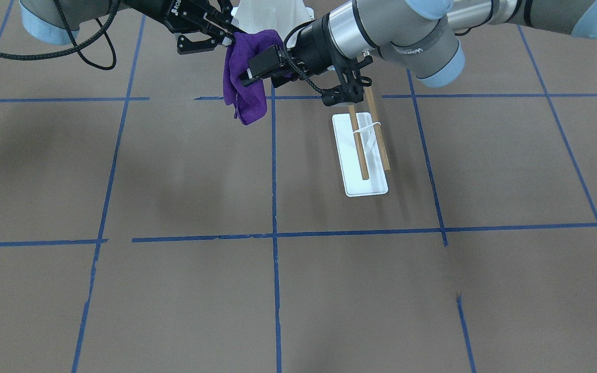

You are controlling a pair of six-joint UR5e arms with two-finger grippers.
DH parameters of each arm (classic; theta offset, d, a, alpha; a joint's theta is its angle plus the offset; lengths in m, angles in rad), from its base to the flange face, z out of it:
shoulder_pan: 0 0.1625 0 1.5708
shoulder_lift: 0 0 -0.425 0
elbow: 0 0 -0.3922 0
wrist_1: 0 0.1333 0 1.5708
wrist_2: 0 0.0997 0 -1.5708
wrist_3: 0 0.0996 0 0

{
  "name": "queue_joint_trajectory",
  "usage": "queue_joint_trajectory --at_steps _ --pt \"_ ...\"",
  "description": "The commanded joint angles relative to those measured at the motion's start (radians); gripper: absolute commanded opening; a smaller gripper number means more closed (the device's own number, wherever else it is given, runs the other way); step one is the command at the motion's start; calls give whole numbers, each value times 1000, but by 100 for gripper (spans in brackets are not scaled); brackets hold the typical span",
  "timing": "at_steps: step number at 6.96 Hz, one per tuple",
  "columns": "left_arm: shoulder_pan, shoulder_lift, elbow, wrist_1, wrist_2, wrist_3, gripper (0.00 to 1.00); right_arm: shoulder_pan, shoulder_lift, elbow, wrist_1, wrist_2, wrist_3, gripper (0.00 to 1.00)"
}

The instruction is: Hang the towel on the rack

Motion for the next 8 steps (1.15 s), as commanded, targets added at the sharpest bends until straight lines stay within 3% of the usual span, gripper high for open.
queue_joint_trajectory --at_steps 1,4,5,6,8 --pt "-2 0 -5 -6 -1 5 0 2 -1 0 0 1 2 0" --pt "-5 5 -5 -9 -1 3 0 5 -1 2 -2 2 2 0" --pt "-5 5 -6 -9 -1 0 0 3 -1 2 -3 12 50 65" --pt "-6 5 -6 -9 -1 0 0 5 -1 5 -2 30 95 96" --pt "-8 7 -6 -11 -1 0 0 9 -4 6 -2 56 98 100"
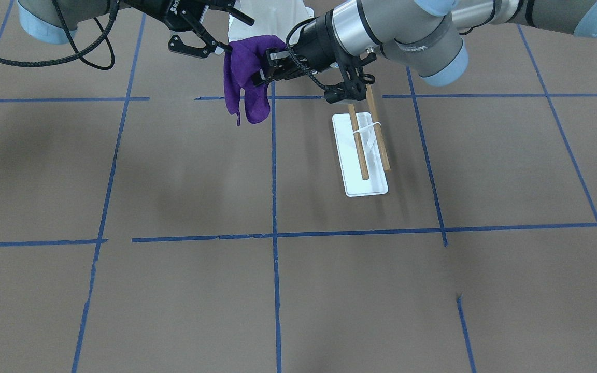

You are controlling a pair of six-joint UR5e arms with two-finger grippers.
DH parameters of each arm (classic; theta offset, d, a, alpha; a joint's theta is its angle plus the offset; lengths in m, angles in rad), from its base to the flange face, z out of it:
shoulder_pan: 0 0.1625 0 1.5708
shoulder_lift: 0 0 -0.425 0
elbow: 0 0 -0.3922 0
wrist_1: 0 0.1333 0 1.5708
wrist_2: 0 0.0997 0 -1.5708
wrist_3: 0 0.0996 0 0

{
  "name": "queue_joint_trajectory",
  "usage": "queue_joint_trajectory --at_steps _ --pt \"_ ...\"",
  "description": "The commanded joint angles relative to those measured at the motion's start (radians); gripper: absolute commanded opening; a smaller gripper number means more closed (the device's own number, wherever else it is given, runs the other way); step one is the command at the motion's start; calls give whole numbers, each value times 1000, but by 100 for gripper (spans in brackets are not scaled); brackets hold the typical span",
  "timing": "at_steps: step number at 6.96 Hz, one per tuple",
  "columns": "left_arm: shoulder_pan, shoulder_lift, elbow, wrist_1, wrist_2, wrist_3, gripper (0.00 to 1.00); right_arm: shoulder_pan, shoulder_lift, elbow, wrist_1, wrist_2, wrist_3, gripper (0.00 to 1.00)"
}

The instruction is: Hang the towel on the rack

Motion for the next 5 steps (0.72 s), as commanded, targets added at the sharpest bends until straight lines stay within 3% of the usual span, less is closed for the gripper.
queue_joint_trajectory --at_steps 1,4,5 --pt "-3 1 0 0 0 3 0 11 -8 3 -1 43 8 100" --pt "-7 1 -2 -1 0 0 0 228 -130 29 -7 398 25 100" --pt "-9 3 -5 0 0 1 0 334 -182 21 -17 463 25 100"
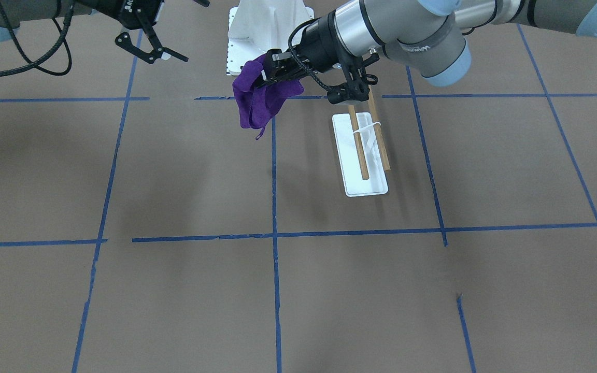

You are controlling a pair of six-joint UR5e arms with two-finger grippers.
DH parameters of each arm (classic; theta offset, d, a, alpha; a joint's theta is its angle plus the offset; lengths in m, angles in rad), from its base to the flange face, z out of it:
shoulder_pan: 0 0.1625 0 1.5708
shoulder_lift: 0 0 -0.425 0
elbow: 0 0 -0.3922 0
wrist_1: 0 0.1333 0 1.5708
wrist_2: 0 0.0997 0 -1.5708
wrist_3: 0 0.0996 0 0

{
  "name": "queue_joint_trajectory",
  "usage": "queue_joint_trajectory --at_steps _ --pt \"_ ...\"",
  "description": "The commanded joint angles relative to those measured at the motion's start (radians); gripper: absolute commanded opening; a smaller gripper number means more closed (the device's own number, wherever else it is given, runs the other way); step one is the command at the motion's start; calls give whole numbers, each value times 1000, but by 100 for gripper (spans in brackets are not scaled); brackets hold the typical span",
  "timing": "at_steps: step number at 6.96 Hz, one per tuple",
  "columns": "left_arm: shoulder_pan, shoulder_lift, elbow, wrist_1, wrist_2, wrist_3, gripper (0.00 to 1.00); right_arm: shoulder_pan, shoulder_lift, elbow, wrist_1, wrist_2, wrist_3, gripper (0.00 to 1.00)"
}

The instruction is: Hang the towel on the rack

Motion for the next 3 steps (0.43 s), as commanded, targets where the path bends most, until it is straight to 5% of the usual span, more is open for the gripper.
queue_joint_trajectory --at_steps 1,3 --pt "-1 2 -25 7 3 2 0 225 -72 -33 -24 105 3 100" --pt "0 7 -65 5 85 19 0 374 -88 -65 -181 74 -18 100"
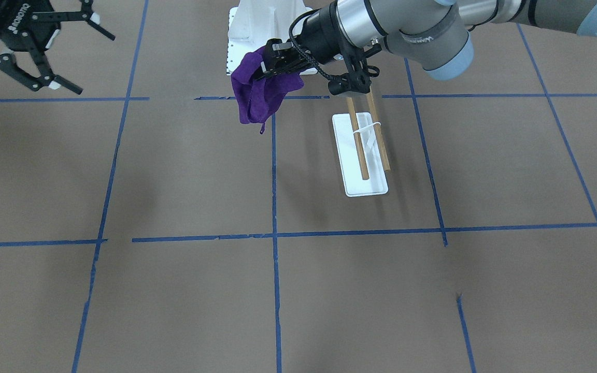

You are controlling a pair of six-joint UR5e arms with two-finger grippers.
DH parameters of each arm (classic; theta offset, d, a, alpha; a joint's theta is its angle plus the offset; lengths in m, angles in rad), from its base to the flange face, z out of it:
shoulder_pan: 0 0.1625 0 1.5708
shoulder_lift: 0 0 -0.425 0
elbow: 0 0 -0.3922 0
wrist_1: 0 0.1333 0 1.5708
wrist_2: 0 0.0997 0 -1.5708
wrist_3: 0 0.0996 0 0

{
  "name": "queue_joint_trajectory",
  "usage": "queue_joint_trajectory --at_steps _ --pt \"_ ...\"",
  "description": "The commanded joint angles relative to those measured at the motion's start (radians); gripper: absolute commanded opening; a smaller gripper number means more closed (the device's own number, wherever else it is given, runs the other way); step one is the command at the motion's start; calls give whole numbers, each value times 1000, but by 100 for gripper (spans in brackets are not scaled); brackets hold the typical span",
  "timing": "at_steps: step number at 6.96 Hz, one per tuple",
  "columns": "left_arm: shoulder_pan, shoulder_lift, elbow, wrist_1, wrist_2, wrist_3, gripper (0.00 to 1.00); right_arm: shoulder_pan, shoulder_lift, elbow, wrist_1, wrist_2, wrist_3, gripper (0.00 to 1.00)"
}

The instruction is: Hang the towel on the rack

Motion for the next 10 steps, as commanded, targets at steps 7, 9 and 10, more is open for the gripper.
queue_joint_trajectory --at_steps 7,9,10 --pt "202 84 -79 21 916 154 0 210 -25 -30 -973 -234 -504 99" --pt "253 88 -172 288 1051 153 0 246 -110 -33 -1009 -234 -555 100" --pt "288 88 -238 413 1105 150 0 264 -169 -35 -1009 -234 -680 100"
